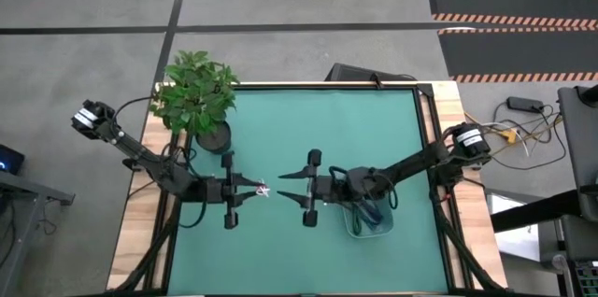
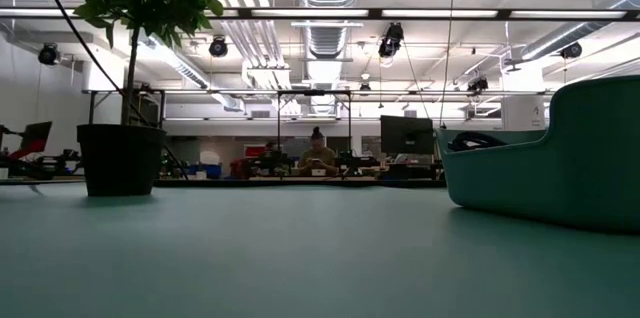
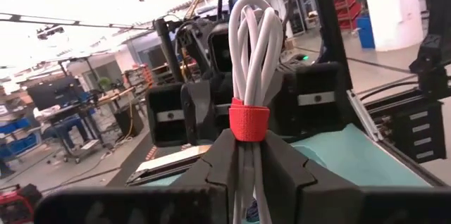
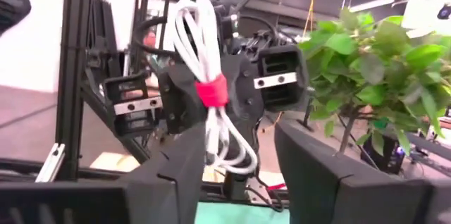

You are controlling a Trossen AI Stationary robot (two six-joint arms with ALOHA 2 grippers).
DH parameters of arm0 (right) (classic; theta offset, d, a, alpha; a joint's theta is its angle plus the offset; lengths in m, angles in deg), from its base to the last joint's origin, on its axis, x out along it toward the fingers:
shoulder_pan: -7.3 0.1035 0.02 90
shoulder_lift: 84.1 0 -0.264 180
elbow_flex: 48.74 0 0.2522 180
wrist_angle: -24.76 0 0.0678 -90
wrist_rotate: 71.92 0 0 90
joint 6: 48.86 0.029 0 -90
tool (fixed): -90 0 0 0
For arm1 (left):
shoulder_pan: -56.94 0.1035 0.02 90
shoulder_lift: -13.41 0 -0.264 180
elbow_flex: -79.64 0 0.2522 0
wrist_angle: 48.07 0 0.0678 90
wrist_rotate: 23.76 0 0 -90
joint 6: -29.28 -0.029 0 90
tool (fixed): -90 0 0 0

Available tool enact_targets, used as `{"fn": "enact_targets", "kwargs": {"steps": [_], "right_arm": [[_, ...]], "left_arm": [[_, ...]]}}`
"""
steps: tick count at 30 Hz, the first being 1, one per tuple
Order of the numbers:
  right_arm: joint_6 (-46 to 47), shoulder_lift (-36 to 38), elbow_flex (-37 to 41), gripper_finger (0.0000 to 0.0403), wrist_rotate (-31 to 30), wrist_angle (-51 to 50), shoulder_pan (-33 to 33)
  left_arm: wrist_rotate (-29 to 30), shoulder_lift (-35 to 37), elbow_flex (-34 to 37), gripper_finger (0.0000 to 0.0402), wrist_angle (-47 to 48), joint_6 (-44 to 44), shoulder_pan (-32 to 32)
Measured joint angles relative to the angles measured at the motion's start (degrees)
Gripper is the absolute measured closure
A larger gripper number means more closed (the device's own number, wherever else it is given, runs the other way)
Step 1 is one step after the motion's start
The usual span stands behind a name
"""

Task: Pick and place USB-C Cables
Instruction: Put the white charger cable into the blue bin

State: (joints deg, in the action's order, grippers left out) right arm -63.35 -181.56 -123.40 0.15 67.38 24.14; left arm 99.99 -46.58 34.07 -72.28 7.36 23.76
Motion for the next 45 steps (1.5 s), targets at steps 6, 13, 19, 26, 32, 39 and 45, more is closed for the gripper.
{"fn": "enact_targets", "kwargs": {"steps": [6, 13, 19, 26, 32, 39, 45], "right_arm": [[-0.06, -0.15, -6.44, 0.0199, 0.46, -12.33, -0.02], [-1.17, -0.15, -8.15, 0.0175, 1.13, -13.11, -0.02], [0.69, -0.17, -8.14, 0.0177, 4.47, -11.95, -1.22], [1.88, -0.17, -8.33, 0.0177, 5.08, -11.48, -3.99], [2.87, -0.17, -8.88, 0.0178, 13.33, -11.39, -5.75], [1.9, -0.17, -8.88, 0.0214, 13.46, -11.48, -5.81], [1.86, -0.17, -8.88, 0.0281, 13.4, -11.47, -5.86]], "left_arm": [[2.32, 0.0, 0.04, 0.037, 1.37, -0.02, 0.22], [3.0, -0.11, 0.07, 0.037, 1.37, -0.15, 0.22], [5.98, -0.12, 0.09, 0.037, 1.44, -1.53, 0.56], [6.26, -1.79, 0.09, 0.037, 1.26, -1.42, 2.97], [6.24, -2.96, -0.14, 0.037, 0.45, -1.3, 4.35], [6.21, -2.91, -0.13, 0.037, -0.65, -1.22, 4.4], [6.06, -2.91, -0.13, 0.037, -0.58, -1.22, 4.38]]}}
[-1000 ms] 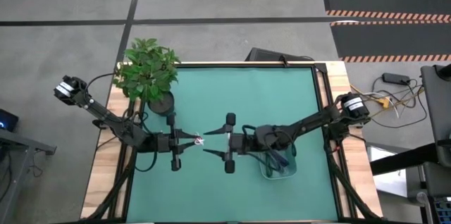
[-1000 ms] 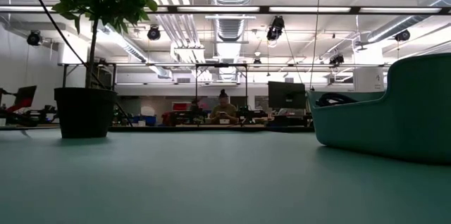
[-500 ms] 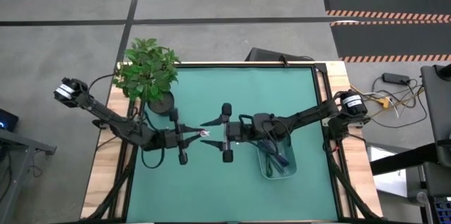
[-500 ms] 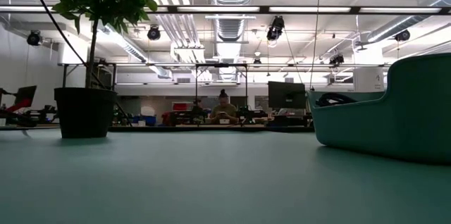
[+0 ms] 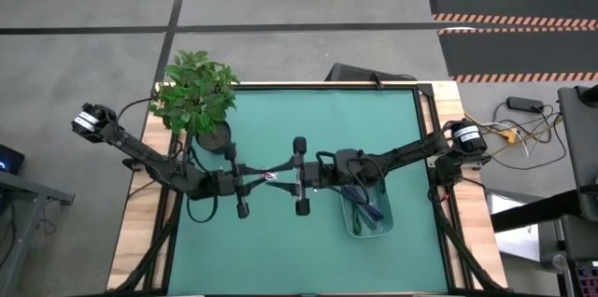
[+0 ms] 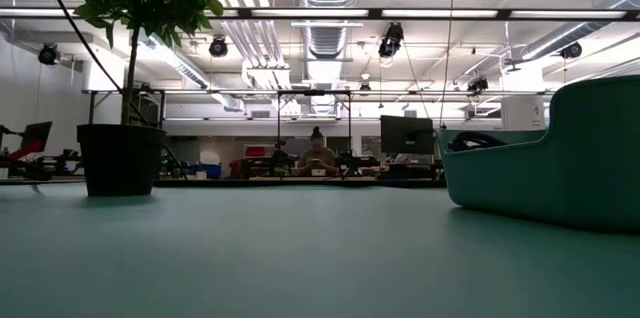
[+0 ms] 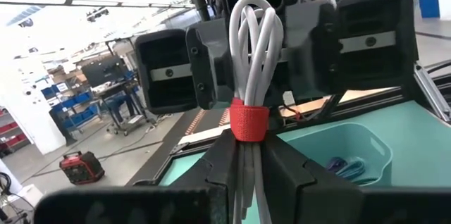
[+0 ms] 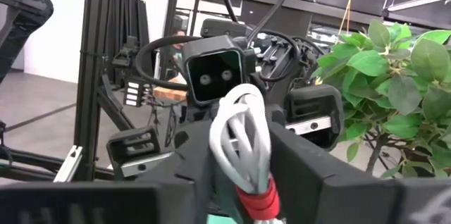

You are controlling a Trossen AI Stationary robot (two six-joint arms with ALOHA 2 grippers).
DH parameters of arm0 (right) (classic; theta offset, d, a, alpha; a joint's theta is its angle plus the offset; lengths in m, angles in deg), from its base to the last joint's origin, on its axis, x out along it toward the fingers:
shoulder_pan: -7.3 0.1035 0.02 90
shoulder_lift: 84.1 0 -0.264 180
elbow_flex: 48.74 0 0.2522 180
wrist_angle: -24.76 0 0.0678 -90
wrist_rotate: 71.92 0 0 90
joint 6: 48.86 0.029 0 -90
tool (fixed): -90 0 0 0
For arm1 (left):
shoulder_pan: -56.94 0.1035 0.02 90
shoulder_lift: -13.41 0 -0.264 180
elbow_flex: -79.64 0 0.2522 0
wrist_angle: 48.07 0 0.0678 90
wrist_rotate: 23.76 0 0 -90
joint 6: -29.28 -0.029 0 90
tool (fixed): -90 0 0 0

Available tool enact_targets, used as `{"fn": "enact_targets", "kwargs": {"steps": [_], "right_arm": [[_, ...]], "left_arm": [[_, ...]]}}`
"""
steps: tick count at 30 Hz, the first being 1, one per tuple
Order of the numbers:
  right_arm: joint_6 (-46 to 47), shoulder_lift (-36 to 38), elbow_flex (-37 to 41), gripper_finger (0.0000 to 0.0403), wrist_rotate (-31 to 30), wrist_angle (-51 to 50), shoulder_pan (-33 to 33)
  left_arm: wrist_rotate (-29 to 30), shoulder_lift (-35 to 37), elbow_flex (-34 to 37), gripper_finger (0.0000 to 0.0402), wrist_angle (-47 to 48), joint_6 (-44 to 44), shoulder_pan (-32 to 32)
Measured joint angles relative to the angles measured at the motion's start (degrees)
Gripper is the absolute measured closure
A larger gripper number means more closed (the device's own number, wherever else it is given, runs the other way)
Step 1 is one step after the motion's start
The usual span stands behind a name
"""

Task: Pick and place USB-C Cables
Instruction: Put the white charger cable into the blue bin

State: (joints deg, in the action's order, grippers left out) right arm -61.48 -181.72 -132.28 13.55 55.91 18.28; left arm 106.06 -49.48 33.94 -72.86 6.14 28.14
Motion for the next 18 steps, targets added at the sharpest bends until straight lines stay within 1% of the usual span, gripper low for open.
{"fn": "enact_targets", "kwargs": {"steps": [8, 11, 18], "right_arm": [[-1.69, 0.02, 0.0, 0.0381, -0.37, -0.77, -0.05], [-1.68, 0.04, 0.0, 0.0386, -0.26, -1.1, -0.07], [-1.6, 0.04, 0.0, 0.0388, 0.06, -1.51, -0.07]], "left_arm": [[-0.21, -0.02, 0.0, 0.0367, 0.17, 0.06, -0.02], [-0.2, -0.02, 0.0, 0.0354, 0.2, 1.09, -0.02], [-0.21, -0.02, 0.09, 0.0304, 0.3, 1.84, -0.02]]}}
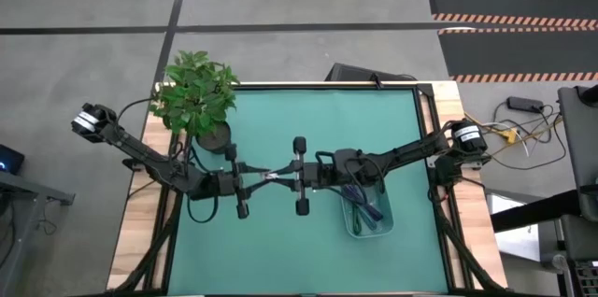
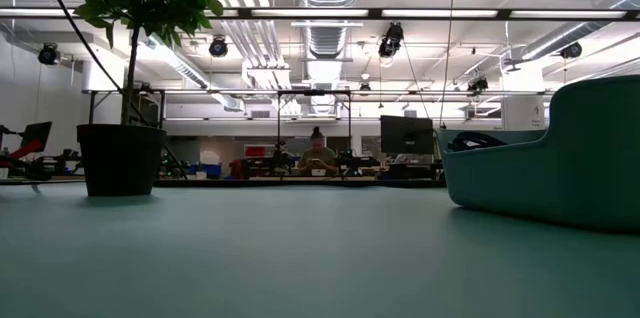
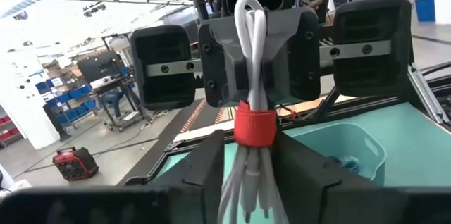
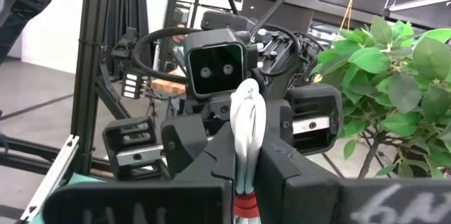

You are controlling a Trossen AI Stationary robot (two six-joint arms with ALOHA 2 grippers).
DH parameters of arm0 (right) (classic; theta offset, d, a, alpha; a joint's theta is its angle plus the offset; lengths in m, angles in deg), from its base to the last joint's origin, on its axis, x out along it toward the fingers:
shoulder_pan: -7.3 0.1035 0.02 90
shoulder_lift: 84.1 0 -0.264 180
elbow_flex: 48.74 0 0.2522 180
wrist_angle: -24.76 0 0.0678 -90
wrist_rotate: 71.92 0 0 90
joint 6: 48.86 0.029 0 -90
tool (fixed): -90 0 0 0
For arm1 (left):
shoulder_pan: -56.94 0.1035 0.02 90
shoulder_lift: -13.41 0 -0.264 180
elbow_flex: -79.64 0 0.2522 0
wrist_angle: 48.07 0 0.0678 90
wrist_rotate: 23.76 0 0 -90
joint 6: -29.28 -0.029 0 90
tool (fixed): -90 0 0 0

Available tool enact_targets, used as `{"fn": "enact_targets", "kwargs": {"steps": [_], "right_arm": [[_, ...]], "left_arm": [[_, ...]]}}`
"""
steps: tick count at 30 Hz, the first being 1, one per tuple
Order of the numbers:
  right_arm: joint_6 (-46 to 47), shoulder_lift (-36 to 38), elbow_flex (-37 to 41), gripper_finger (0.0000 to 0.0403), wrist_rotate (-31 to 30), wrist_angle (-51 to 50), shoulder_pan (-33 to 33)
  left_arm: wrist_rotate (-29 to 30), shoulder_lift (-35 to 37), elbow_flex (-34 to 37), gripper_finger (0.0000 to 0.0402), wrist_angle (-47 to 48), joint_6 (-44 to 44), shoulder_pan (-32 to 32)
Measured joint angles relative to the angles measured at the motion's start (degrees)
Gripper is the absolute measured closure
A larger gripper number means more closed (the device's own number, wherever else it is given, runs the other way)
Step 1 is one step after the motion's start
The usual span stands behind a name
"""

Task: Pick and place USB-C Cables
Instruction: Put the white charger cable into the blue bin

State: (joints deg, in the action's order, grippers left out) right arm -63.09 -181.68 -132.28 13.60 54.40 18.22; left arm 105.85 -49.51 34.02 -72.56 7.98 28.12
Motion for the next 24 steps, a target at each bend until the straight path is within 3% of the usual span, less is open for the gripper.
{"fn": "enact_targets", "kwargs": {"steps": [14, 24], "right_arm": [[3.26, 4.08, 0.04, 0.0389, 0.13, -10.27, 0.07], [17.57, 9.31, -12.8, 0.039, -4.65, -51.31, 0.07]], "left_arm": [[-0.05, 0.04, 0.0, 0.0191, 1.33, 0.13, -0.13], [-0.16, 0.04, 0.0, 0.0187, 1.78, 0.11, -0.13]]}}
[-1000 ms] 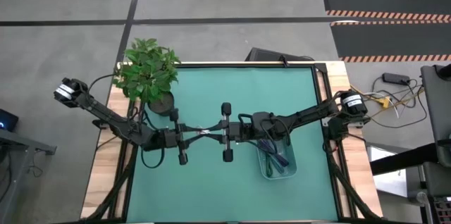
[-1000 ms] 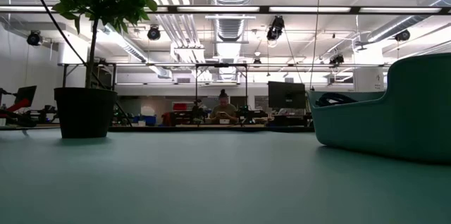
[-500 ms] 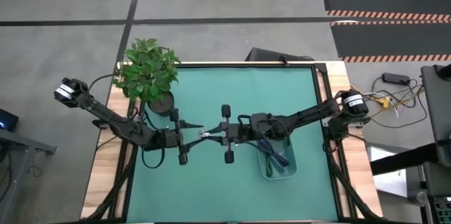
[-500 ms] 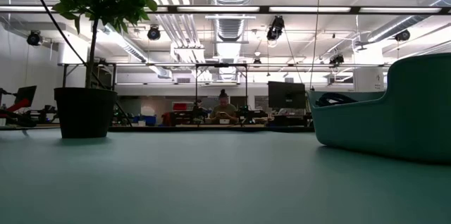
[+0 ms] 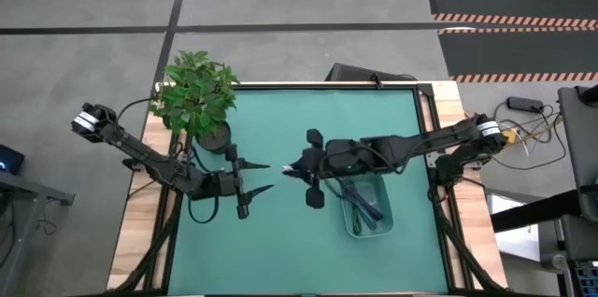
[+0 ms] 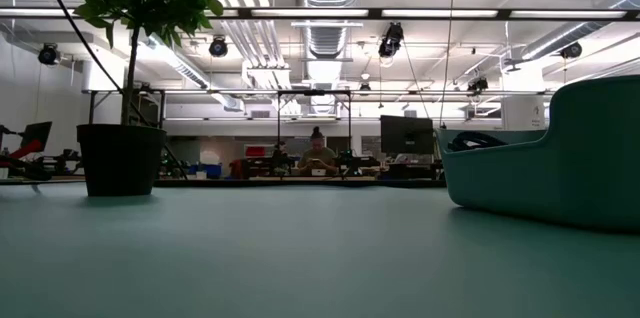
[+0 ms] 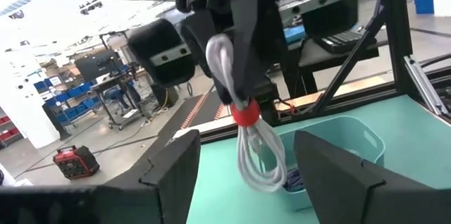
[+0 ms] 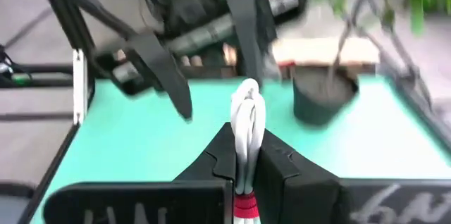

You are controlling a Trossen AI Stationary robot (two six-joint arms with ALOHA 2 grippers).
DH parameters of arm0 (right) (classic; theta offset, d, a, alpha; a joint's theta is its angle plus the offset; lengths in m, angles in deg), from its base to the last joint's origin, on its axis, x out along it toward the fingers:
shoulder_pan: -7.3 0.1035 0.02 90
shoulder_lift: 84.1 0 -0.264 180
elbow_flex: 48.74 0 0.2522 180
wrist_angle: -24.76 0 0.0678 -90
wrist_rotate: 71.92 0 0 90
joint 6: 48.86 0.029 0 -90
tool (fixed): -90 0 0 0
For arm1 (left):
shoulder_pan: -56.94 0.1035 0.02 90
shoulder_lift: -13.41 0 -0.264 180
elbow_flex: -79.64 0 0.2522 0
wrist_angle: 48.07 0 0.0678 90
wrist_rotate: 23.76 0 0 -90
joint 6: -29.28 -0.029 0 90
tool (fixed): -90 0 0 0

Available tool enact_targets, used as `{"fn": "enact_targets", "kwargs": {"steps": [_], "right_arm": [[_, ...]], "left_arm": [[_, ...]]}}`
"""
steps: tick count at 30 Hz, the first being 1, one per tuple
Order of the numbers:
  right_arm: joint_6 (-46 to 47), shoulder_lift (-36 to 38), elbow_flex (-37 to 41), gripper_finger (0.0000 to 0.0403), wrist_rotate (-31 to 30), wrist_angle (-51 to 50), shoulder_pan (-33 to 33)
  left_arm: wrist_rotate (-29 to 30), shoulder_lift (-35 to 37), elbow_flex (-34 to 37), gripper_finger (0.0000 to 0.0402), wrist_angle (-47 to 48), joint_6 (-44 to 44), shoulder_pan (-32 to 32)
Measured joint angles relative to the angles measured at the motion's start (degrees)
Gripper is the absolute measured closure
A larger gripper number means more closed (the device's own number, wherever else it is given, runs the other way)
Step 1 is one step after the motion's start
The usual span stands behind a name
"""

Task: Pick and place USB-C Cables
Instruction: Put the white charger cable into the blue bin

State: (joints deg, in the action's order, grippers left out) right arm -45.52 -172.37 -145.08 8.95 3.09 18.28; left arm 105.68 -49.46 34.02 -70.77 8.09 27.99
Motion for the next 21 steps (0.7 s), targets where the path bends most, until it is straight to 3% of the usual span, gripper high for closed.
{"fn": "enact_targets", "kwargs": {"steps": [8, 21], "right_arm": [[17.26, -0.27, -8.0, 0.039, 0.02, -24.92, -0.14], [40.98, -0.26, -6.1, 0.039, 3.13, -57.96, -0.15]], "left_arm": [[0.02, 0.0, 0.0, 0.0187, 0.04, -0.02, 0.0], [0.04, 0.02, 0.0, 0.0187, 0.04, -0.15, 0.0]]}}
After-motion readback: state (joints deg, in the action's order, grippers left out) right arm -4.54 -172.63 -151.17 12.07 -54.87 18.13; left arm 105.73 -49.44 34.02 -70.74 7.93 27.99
